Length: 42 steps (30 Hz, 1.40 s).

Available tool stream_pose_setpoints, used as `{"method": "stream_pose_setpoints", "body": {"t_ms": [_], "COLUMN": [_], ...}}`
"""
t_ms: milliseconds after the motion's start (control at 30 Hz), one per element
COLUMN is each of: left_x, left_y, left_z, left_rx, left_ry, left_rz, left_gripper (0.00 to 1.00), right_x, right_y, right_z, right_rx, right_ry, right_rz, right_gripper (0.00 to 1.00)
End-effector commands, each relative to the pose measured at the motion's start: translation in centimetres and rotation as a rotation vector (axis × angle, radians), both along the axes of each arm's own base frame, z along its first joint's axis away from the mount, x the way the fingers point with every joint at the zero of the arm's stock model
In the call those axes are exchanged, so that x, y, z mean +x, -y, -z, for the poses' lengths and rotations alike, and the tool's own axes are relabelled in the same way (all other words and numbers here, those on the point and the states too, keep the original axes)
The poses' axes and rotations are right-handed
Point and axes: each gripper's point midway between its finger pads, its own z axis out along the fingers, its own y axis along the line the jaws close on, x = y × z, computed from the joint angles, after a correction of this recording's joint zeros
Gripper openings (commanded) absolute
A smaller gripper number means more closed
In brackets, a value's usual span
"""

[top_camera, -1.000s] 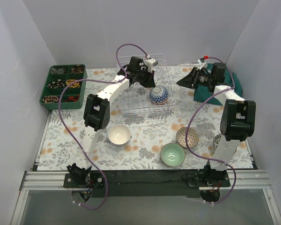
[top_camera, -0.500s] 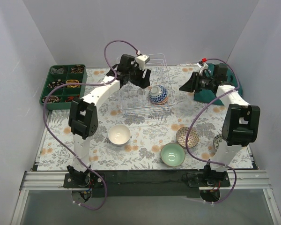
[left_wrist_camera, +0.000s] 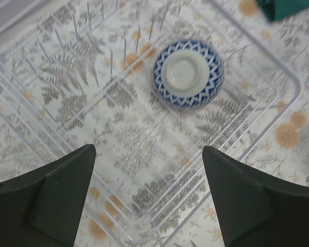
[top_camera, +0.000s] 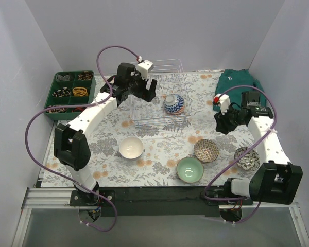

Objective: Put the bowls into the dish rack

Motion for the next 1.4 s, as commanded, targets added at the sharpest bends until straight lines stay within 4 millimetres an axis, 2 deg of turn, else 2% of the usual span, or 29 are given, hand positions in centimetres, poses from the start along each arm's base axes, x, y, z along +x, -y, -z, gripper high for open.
{"method": "stream_pose_setpoints", "body": {"t_ms": [0, 133, 167, 200, 367, 400, 433, 633, 767, 933, 1100, 1367], "left_x": [-1.0, -0.6, -0.2, 0.0, 1.4, 1.7, 1.9, 3.6, 4.5, 4.6, 4.8, 5.1], "left_y": [-2.6, -3.2, -3.2, -3.3, -2.8, -2.6, -2.5, -2.3, -2.4, -2.5, -1.9, -1.8], "left_z": [2.0, 3.6, 3.2, 4.1, 4.0, 3.3, 3.8, 3.6, 3.2, 3.3, 3.2, 2.9], "left_rx": [0.100, 0.164, 0.166, 0.179, 0.196, 0.192, 0.198, 0.234, 0.256, 0.250, 0.229, 0.217], "left_ry": [-0.031, -0.070, -0.063, -0.081, -0.068, -0.061, -0.074, -0.059, -0.025, -0.026, -0.034, -0.037], "left_rz": [-0.047, -0.051, -0.047, -0.046, -0.034, -0.033, -0.030, -0.029, -0.037, -0.046, -0.038, -0.052], "left_gripper": [0.85, 0.85, 0.85, 0.85, 0.85, 0.85, 0.85, 0.85, 0.85, 0.85, 0.85, 0.84], "right_x": [-4.5, -7.1, -7.5, -7.9, -8.1, -8.0, -8.0, -10.1, -10.8, -11.2, -11.9, -10.1], "right_y": [5.6, 6.3, 6.4, 6.3, 6.7, 6.9, 7.2, 7.7, 8.3, 8.8, 9.2, 10.7], "right_z": [2.9, 4.7, 5.1, 5.7, 6.2, 6.0, 6.1, 6.9, 7.3, 8.0, 9.6, 9.4], "right_rx": [-0.281, -0.298, -0.295, -0.286, -0.239, -0.240, -0.245, -0.225, -0.228, -0.227, -0.246, -0.298], "right_ry": [-0.163, -0.273, -0.295, -0.327, -0.400, -0.395, -0.398, -0.501, -0.518, -0.533, -0.580, -0.562], "right_rz": [0.171, 0.278, 0.302, 0.323, 0.449, 0.461, 0.474, 0.548, 0.580, 0.620, 0.633, 0.644], "right_gripper": [0.52, 0.52, 0.52, 0.52, 0.51, 0.50, 0.50, 0.50, 0.50, 0.50, 0.48, 0.35]}}
